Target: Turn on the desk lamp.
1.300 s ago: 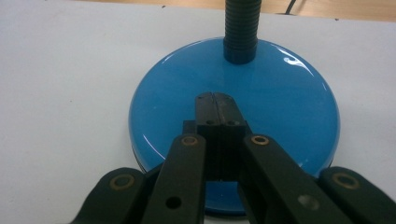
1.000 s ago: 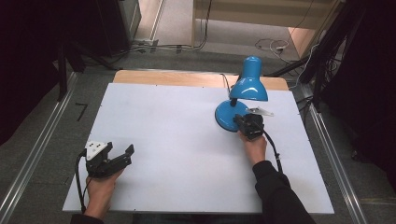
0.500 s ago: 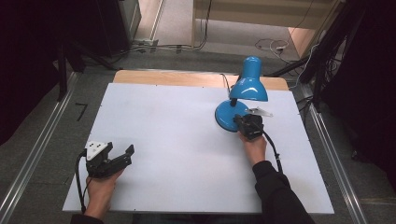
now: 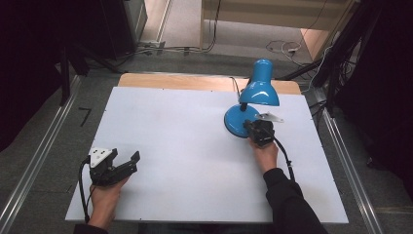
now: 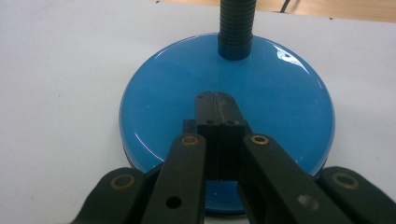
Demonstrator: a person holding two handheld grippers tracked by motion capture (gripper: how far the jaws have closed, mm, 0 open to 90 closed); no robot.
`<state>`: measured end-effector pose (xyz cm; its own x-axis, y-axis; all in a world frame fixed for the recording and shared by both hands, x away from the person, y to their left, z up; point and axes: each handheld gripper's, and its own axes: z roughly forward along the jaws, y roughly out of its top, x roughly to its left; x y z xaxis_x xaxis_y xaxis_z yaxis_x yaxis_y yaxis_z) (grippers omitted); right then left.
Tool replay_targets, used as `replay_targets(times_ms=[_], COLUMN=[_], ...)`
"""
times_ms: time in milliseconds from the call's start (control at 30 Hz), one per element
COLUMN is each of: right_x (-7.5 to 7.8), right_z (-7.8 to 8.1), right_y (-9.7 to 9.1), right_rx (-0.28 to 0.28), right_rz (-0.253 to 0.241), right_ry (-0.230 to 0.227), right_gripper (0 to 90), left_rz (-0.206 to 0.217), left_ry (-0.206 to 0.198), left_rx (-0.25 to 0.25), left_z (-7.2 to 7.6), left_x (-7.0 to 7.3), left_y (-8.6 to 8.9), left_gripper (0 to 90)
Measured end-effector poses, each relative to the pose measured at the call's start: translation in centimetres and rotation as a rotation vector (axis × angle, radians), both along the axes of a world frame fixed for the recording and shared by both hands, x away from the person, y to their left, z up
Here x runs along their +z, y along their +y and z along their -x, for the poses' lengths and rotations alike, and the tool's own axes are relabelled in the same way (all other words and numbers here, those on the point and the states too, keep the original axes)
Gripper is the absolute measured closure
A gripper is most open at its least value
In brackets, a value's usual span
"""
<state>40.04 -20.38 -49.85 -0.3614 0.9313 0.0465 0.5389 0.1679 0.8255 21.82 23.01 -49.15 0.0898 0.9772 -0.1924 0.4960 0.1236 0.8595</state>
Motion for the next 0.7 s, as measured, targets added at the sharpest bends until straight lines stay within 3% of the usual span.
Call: replay_targets(times_ms=[700], right_x=[-0.16], right_z=[0.29], right_y=[0.42], right_rx=[-0.002], right_rz=[0.05], right_ry=[-0.033], right_gripper=[87.5], left_rz=[0.002], left_ry=[-0.001], left_rx=[0.002], left_z=[0.07], left_x=[0.02], left_y=[-0.03], left_gripper=[20.1])
